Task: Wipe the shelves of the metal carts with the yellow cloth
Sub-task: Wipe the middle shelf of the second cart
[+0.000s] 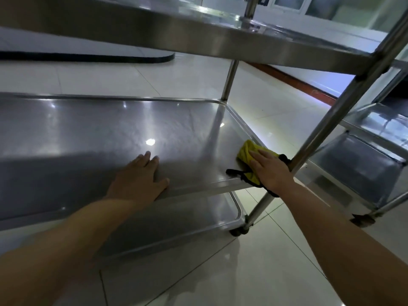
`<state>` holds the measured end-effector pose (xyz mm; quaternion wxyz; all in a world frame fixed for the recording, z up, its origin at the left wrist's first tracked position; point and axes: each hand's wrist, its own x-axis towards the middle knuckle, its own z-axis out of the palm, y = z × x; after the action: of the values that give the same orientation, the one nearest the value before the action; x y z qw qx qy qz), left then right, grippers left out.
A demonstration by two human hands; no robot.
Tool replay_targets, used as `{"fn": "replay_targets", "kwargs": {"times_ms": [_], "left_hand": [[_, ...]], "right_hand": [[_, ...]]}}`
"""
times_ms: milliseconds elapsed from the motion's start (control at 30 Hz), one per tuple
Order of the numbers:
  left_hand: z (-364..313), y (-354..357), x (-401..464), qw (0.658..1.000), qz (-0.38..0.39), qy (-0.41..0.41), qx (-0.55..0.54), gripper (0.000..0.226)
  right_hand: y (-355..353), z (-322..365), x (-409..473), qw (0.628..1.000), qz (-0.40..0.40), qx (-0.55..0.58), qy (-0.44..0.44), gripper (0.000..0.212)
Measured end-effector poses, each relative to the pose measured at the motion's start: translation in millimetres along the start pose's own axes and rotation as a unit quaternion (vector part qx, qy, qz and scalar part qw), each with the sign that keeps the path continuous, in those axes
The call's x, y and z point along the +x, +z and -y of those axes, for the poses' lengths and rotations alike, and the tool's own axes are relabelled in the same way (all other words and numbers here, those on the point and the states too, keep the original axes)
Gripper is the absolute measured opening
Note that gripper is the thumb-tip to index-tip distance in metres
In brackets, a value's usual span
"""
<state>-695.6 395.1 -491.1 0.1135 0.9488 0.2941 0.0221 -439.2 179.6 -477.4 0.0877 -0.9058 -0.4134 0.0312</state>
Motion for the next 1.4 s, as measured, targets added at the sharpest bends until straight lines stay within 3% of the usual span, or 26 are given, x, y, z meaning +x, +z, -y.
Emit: {"fn": "replay_targets", "kwargs": {"times_ms": [67,167,300,467,567,633,767,833,900,1000,1100,1200,1267,1333,1400], "left_hand": [[29.3,-9.9,-8.6,0.999,-0.032,0.009,0.037,0.075],[88.2,-8.0,-22.7,0.993,-0.099,0.014,0.069,0.077],[104.3,-8.4,-33.6,0.996,-0.059,-0.02,0.062,0.071],[97.6,-11.2,-34.3,0.993,-0.088,0.013,0.08,0.056],[100.8,-10.1,-35.8,0.995,-0.058,-0.035,0.071,0.067],[99.8,-11.2,-34.9,0.996,-0.045,-0.037,0.074,0.074],[105.7,-11.0,-36.1,0.994,-0.008,-0.036,0.103,0.066],[112.3,-8.9,-36.8,0.991,-0.035,0.02,0.13,0.068],[117.8,-4.8,-36.3,0.983,-0.058,0.069,0.158,0.057],[111.8,-8.2,-39.2,0.975,-0.09,0.067,0.192,0.034],[110.8,-6.5,-37.6,0.977,-0.109,0.066,0.171,0.057],[112.9,-1.3,-33.0,0.98,-0.109,0.071,0.154,0.053],[110.2,-3.7,-33.8,0.991,-0.093,0.037,0.094,0.051],[110.4,-4.7,-35.0,0.996,-0.071,0.004,0.062,0.076],[108.3,-5.5,-34.8,0.996,-0.062,0.001,0.067,0.083]], "right_hand": [[3.6,0.6,2.3,0.997,-0.031,-0.072,0.015,0.064],[14.6,10.4,2.3,0.996,-0.028,-0.079,0.016,0.089],[35.8,72.8,-9.8,0.998,-0.06,0.014,0.01,0.061],[56.2,183.0,-33.7,0.987,-0.113,0.052,-0.104,0.058],[65.5,229.7,-35.9,0.99,-0.021,0.039,-0.13,0.056],[66.6,242.3,-37.4,0.988,-0.009,0.04,-0.151,0.058],[60.1,222.8,-29.7,0.986,0.029,0.032,-0.158,0.045],[55.0,195.5,-23.5,0.989,0.022,0.029,-0.142,0.045],[48.9,159.2,-15.7,0.992,0.0,0.055,-0.11,0.047],[38.4,95.1,-3.5,0.994,-0.023,0.102,-0.031,0.057],[19.1,39.5,3.7,0.995,-0.025,0.092,0.03,0.044],[7.0,10.7,11.7,0.995,0.003,0.004,0.098,0.049],[9.3,15.2,19.1,0.992,0.01,-0.023,0.126,0.057],[13.8,35.7,21.1,0.992,0.014,-0.024,0.122,0.057],[20.8,69.0,18.1,0.996,0.023,-0.019,0.083,0.053]]}}
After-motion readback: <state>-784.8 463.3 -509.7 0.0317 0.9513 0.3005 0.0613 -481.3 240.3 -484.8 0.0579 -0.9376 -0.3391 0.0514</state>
